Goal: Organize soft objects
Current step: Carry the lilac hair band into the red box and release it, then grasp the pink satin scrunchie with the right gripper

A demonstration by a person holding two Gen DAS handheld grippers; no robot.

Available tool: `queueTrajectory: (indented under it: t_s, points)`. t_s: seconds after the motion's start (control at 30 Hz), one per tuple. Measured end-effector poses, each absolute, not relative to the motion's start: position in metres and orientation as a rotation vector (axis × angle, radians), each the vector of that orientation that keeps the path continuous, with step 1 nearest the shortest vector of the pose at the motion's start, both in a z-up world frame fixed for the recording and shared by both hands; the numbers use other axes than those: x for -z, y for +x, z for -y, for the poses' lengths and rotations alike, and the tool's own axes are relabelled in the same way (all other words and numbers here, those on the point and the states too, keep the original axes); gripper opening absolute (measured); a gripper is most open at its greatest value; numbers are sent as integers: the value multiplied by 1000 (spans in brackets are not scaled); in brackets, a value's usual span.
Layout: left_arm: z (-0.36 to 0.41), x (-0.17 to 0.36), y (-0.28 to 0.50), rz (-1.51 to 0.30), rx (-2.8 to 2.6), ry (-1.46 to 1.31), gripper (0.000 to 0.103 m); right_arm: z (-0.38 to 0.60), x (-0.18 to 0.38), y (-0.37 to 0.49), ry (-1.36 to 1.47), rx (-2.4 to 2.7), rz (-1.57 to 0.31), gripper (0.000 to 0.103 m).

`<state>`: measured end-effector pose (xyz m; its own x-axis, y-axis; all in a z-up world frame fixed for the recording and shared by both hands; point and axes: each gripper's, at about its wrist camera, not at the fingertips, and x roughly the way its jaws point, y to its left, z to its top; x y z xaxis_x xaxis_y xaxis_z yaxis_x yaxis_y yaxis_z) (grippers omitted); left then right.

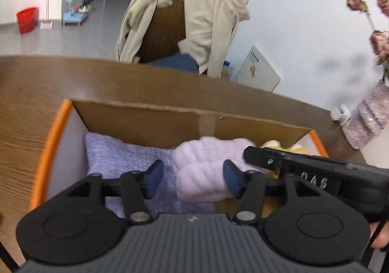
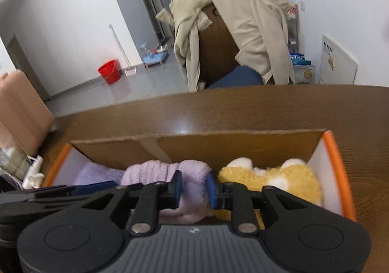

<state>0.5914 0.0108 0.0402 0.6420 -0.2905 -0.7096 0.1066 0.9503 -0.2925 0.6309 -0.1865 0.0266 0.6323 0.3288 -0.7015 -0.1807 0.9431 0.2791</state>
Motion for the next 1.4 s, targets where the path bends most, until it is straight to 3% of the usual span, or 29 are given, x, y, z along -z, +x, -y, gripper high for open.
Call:
queueTrajectory:
  t_s: [0.2,0.27,0.43,0.67,0.77,0.9,1.1,1.4]
  points:
    - [-20,-114,529,-731,233,-164,58,208,-106,579,157,-308,-711,33]
    - [-29,-142,497,-676,234,-135,60,215,-132,552,117,-302,-665,43]
    - [-49,-189,427,-567,205,-77,67,236,-185,479,34,-290,-571,54]
    - [-61,-210,360,-512,173,-86,67,244,-211,410,5,-285,-520,56]
    - [-62,-202,319,-463,141,-64,68,245,-208,375,1,-304,-463,59]
    - [-64,-179,253,-381,160,-69,77,246,-192,305,-17,-335,-371,63]
    - [-70,-129,152,-265,114,-47,86,245,-150,206,-61,-356,-241,77]
    - [-73,-60,80,-355,104,-69,91,223,-60,119,-63,-281,-288,83]
